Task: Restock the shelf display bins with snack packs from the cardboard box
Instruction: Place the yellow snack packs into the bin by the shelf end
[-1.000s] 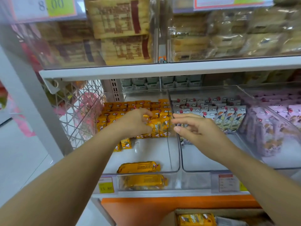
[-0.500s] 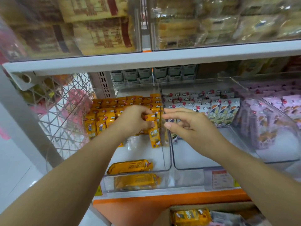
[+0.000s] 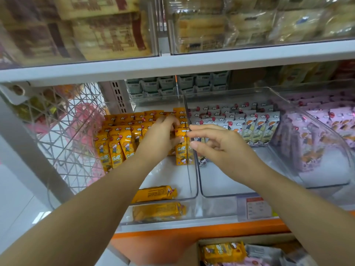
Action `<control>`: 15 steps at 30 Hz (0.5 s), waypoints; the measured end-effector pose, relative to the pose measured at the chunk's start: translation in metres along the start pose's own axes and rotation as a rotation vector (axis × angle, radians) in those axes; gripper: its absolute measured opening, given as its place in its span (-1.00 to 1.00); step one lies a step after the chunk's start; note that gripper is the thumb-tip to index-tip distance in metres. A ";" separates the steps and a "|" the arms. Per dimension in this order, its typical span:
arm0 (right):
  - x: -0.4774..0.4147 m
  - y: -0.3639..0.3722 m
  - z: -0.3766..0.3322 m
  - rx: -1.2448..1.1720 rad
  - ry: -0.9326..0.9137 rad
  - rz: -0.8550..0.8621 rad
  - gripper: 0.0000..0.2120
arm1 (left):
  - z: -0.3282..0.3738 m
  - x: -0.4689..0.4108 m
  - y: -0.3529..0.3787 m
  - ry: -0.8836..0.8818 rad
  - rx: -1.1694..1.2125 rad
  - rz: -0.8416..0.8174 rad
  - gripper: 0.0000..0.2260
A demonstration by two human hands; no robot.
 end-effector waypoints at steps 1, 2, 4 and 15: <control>0.000 0.000 0.000 -0.008 0.004 0.001 -0.77 | 0.000 0.001 -0.003 -0.028 0.017 0.001 -0.65; 0.000 0.000 0.001 -0.018 0.008 0.002 -0.77 | -0.001 0.003 -0.006 -0.062 0.035 -0.005 -0.64; 0.001 0.000 0.001 -0.018 0.016 0.007 -0.76 | -0.009 0.013 -0.012 -0.134 0.112 -0.103 -0.68; 0.005 0.006 -0.002 -0.117 0.042 -0.004 -0.80 | -0.037 0.087 -0.012 -0.183 -0.079 -0.907 -0.70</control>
Point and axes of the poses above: each hand's wrist, its own x-axis away from the middle knuckle, its own y-axis out of the palm, z = x × y, the point moved 4 cm from there along -x, towards the middle knuckle, and after that the axes turned 3 degrees about -z, right-handed, at the moved point
